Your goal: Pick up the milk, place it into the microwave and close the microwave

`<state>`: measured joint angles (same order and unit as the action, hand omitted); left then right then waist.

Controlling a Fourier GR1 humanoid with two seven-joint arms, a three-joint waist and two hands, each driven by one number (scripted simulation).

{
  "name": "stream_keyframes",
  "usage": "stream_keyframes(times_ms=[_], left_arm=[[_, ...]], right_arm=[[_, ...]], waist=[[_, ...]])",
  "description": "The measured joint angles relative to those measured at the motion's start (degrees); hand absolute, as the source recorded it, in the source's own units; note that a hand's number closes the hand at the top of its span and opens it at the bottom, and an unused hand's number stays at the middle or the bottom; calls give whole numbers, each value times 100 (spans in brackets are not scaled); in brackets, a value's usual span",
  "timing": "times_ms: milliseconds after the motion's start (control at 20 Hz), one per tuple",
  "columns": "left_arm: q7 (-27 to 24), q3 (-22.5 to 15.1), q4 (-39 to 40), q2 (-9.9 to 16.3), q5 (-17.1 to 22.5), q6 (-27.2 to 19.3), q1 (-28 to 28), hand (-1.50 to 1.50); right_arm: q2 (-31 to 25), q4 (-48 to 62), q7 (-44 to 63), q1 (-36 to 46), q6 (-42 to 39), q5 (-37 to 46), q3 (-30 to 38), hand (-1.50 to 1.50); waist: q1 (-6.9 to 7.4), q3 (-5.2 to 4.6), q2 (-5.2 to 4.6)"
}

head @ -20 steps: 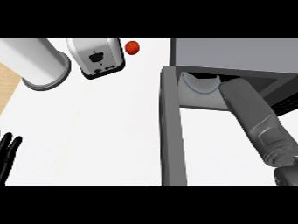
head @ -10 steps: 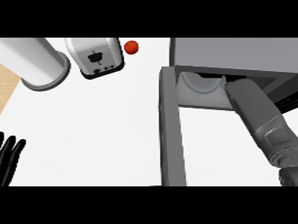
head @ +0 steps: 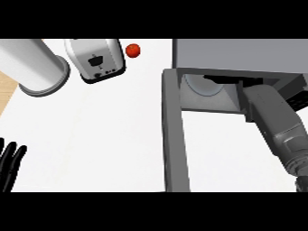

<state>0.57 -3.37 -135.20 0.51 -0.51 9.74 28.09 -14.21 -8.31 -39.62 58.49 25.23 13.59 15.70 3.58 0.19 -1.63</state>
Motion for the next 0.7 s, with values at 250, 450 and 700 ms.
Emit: stream_keyframes(times_ms=[250, 450, 700], left_arm=[[-58, -100, -39, -19, -3, 2, 154, -150], [-111, -194, -26, -22, -6, -18, 241, -150], [-70, -384, -65, -38, -119, -168, 217, -150]], right_arm=[[41, -113, -63, -115, -512, -180, 133, -150], [90, -236, -40, -221, -1001, -297, 180, -150], [298, -477, -357, -630, -1409, -388, 159, -150]], waist=[[-24, -30, 41], [-63, -56, 82], [-151, -80, 174]])
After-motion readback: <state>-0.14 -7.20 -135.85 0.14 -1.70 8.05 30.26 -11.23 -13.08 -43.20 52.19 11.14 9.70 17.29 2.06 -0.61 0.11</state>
